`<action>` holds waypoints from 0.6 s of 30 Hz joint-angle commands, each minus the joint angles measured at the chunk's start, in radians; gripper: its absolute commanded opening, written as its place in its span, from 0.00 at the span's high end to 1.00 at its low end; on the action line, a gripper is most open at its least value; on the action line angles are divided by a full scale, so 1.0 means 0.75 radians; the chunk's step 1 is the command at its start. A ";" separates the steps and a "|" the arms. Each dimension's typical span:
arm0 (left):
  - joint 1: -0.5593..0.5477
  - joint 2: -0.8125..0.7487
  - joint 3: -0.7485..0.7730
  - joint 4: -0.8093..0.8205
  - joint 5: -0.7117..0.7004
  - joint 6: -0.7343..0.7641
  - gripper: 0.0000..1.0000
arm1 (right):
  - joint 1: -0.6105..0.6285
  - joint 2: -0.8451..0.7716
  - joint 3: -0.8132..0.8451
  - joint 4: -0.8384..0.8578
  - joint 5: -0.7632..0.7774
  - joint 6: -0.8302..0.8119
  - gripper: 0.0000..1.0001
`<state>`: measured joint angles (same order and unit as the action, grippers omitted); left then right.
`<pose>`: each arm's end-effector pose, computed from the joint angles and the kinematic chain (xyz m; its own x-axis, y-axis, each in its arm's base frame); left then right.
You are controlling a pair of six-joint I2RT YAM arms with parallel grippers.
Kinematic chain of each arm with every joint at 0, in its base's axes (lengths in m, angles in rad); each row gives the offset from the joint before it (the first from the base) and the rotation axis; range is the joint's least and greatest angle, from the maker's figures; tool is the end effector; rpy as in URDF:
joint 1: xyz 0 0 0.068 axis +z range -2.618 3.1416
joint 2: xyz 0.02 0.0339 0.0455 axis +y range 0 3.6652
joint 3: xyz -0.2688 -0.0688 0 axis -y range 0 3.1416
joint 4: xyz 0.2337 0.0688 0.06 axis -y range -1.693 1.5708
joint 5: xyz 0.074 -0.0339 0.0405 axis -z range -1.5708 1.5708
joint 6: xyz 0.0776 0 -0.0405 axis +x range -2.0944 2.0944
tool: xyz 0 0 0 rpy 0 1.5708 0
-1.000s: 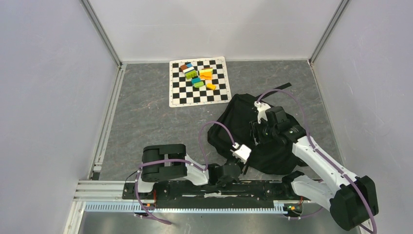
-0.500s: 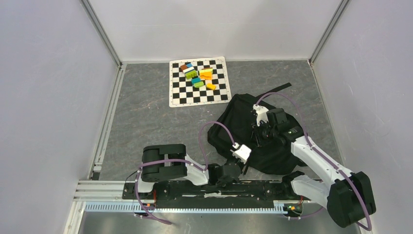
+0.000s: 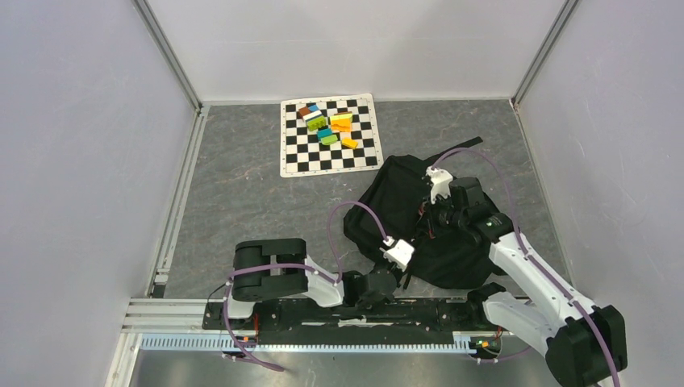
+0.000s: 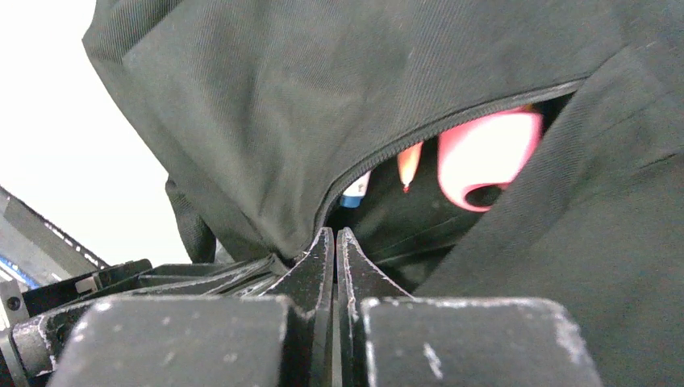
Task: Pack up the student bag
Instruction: Zip the student bag at the center of the board.
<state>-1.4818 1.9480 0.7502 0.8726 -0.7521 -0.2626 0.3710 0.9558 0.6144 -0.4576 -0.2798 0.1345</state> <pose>0.0869 -0.3776 0.1259 -0.2013 0.1231 -0.9718 0.6395 0.7680 -0.0352 0.1869 0.0957 0.2049 -0.7327 -0.1467 -0.6646 -0.4336 0.8533 0.2896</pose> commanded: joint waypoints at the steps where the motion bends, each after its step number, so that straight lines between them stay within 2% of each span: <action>1: -0.035 -0.048 -0.057 -0.035 -0.030 0.038 0.98 | -0.008 -0.033 0.100 0.111 0.117 -0.003 1.00; 13: -0.088 -0.081 -0.072 -0.115 -0.081 0.031 0.98 | -0.008 -0.137 0.114 0.238 0.320 -0.043 1.00; 18: -0.111 -0.139 -0.117 -0.162 -0.120 -0.004 0.98 | -0.009 -0.080 0.152 0.277 0.438 -0.052 1.00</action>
<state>-1.5345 1.8919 0.7029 0.8223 -0.7902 -0.2558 0.3710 0.8734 0.6456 -0.3813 -0.0792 0.1226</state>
